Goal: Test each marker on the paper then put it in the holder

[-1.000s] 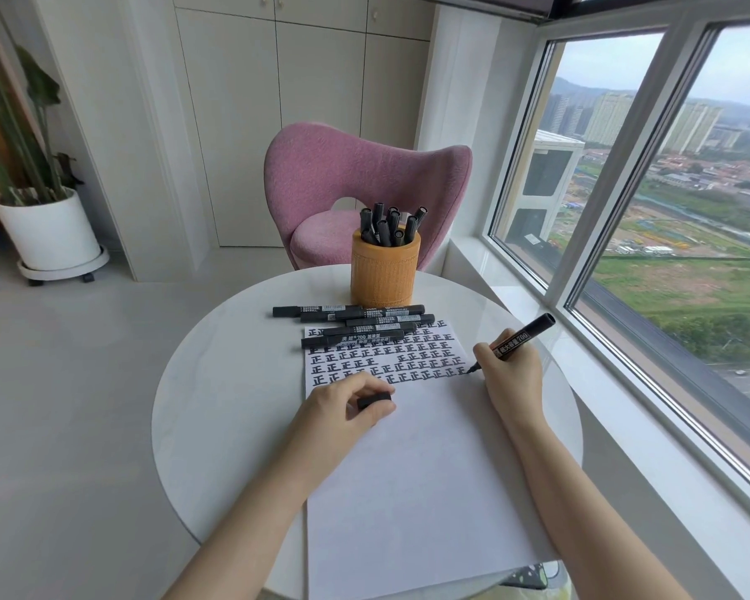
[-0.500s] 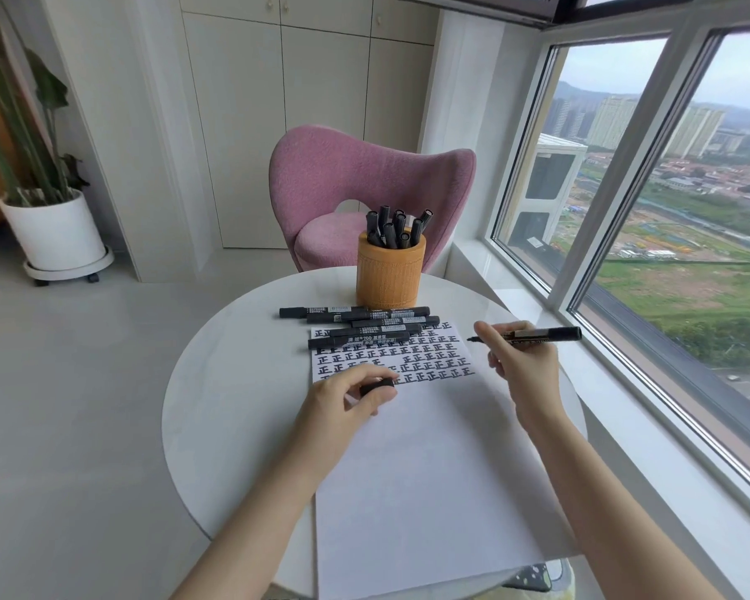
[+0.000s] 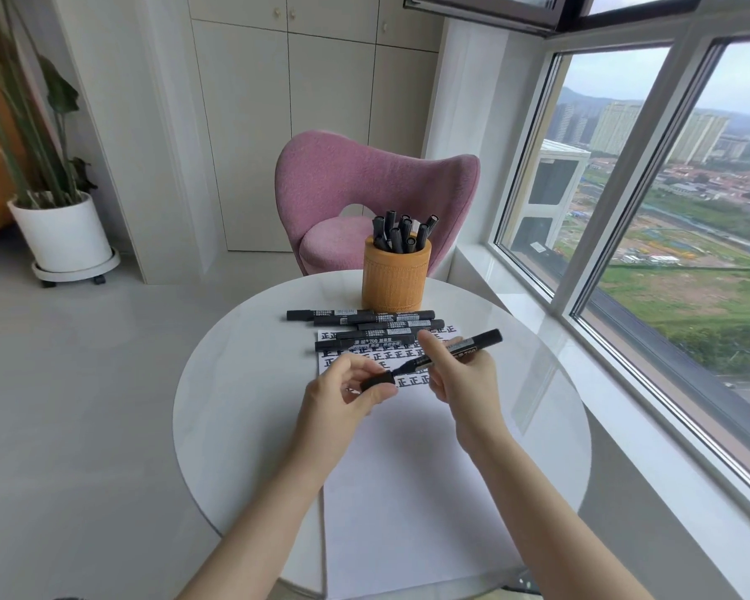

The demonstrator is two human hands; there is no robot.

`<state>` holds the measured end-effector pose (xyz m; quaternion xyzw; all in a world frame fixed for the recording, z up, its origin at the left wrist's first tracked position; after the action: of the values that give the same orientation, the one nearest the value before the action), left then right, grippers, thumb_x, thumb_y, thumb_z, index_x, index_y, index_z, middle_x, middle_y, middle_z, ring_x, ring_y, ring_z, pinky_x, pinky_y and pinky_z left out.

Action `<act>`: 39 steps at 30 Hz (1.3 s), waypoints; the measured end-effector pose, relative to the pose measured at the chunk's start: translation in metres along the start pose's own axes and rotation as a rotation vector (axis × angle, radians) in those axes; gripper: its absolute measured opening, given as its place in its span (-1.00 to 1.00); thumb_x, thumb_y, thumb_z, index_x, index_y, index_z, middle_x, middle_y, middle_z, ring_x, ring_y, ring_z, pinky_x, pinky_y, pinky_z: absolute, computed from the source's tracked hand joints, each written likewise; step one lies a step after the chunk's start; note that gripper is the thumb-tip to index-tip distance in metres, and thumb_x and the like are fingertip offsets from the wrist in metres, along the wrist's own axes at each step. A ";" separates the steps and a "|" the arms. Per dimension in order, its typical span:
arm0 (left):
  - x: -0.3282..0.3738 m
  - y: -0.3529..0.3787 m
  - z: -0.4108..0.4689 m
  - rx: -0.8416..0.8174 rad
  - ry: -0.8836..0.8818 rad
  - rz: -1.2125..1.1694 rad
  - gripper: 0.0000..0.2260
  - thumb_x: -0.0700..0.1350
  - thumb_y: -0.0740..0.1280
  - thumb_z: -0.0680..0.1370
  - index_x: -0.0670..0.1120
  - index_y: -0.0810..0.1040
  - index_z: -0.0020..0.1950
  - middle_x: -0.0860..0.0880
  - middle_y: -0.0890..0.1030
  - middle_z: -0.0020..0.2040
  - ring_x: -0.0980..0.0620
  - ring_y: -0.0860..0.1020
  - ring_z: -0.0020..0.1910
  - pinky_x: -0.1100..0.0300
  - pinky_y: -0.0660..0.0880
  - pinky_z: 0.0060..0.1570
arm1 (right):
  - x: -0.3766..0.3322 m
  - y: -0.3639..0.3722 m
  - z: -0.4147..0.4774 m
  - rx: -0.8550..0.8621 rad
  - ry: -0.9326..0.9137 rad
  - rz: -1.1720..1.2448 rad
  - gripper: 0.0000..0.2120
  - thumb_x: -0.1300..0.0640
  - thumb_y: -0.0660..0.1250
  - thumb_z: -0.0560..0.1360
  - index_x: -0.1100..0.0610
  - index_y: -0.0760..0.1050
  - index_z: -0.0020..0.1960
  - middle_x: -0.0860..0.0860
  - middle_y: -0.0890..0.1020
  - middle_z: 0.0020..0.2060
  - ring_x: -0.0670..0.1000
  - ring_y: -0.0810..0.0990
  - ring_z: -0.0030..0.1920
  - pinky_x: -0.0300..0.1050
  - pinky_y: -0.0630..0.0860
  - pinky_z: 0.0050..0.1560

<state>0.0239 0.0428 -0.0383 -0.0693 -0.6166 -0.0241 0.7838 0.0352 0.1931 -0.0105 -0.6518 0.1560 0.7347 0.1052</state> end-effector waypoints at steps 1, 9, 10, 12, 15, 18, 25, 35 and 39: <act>0.000 0.000 0.000 0.002 -0.001 -0.005 -0.82 -0.25 0.49 0.38 -0.04 0.53 -0.16 -0.04 0.65 -0.20 0.14 0.52 -0.34 0.22 0.52 -0.27 | 0.000 0.002 0.000 0.000 -0.005 -0.003 -0.57 0.21 0.35 0.51 0.05 0.19 -0.41 -0.11 0.19 -0.60 -0.08 0.12 -0.54 -0.31 0.12 -0.53; 0.000 0.000 0.001 0.008 0.001 -0.060 -0.83 -0.27 0.48 0.39 -0.07 0.53 -0.16 -0.07 0.65 -0.25 0.05 0.56 -0.34 0.17 0.56 -0.23 | -0.004 0.008 -0.001 -0.009 -0.047 -0.022 -0.61 0.32 0.29 0.49 0.09 0.20 -0.40 -0.08 0.20 -0.58 -0.06 0.12 -0.53 -0.29 0.12 -0.53; 0.000 0.000 0.001 0.006 0.006 -0.066 -0.84 -0.27 0.47 0.39 -0.08 0.53 -0.16 -0.07 0.64 -0.26 0.06 0.56 -0.34 0.20 0.56 -0.25 | -0.003 0.010 -0.002 -0.027 -0.048 -0.030 -0.61 0.32 0.28 0.49 0.09 0.20 -0.40 -0.08 0.20 -0.58 -0.06 0.11 -0.52 -0.28 0.12 -0.53; 0.001 0.000 0.001 0.007 0.017 -0.075 -0.84 -0.29 0.46 0.40 -0.10 0.53 -0.16 -0.05 0.64 -0.28 0.08 0.57 -0.35 0.26 0.54 -0.28 | 0.000 0.014 -0.005 -0.051 -0.048 -0.046 -0.59 0.31 0.29 0.49 0.08 0.20 -0.43 -0.07 0.20 -0.58 -0.04 0.11 -0.51 -0.26 0.12 -0.51; 0.001 0.000 0.000 0.017 0.036 -0.083 -0.85 -0.32 0.44 0.42 -0.11 0.52 -0.19 -0.02 0.64 -0.33 0.06 0.57 -0.37 0.27 0.52 -0.31 | 0.003 0.018 -0.005 -0.034 -0.056 -0.072 -0.59 0.30 0.29 0.48 0.09 0.20 -0.44 -0.05 0.20 -0.57 -0.02 0.12 -0.49 -0.22 0.13 -0.49; 0.002 0.000 0.000 0.025 0.059 -0.105 -0.88 -0.34 0.40 0.45 -0.17 0.49 -0.19 -0.11 0.63 -0.32 0.04 0.55 -0.39 0.24 0.52 -0.33 | 0.003 0.024 -0.004 -0.029 -0.080 -0.088 -0.62 0.35 0.25 0.44 0.08 0.18 -0.44 -0.05 0.20 -0.56 -0.02 0.11 -0.48 -0.19 0.12 -0.47; -0.001 -0.004 0.002 0.056 0.089 -0.114 -0.91 -0.32 0.33 0.50 -0.26 0.45 -0.16 -0.01 0.60 -0.40 0.02 0.51 -0.42 0.12 0.55 -0.34 | -0.001 0.034 0.000 -0.092 -0.088 -0.112 -0.59 0.36 0.22 0.43 0.05 0.18 -0.47 -0.09 0.23 -0.59 -0.06 0.16 -0.52 -0.24 0.20 -0.50; 0.000 -0.005 0.003 0.110 0.043 -0.113 -0.94 -0.24 0.36 0.51 -0.15 0.48 -0.10 -0.05 0.64 -0.30 0.03 0.56 -0.40 0.26 0.52 -0.31 | -0.006 0.034 0.005 -0.176 -0.069 -0.125 -0.64 0.03 0.38 0.51 0.15 0.34 -0.35 -0.06 0.36 -0.57 -0.10 0.29 -0.55 -0.32 0.26 -0.47; -0.002 -0.006 0.004 0.135 0.032 -0.116 -0.93 -0.21 0.36 0.51 -0.14 0.48 -0.06 0.00 0.66 -0.31 0.02 0.59 -0.39 0.27 0.54 -0.29 | -0.008 0.035 0.005 -0.224 -0.089 -0.190 -0.76 0.14 0.34 0.53 0.21 0.38 -0.24 0.03 0.42 -0.45 -0.11 0.35 -0.49 -0.33 0.31 -0.43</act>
<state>0.0188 0.0377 -0.0385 0.0203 -0.6074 -0.0290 0.7936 0.0193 0.1626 0.0013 -0.6380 0.0060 0.7624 0.1078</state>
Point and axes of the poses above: each hand's wrist, its own z-axis towards the middle knuckle, its own y-axis out of the palm, x = y × z, the point moved 3 cm from there along z, towards the middle knuckle
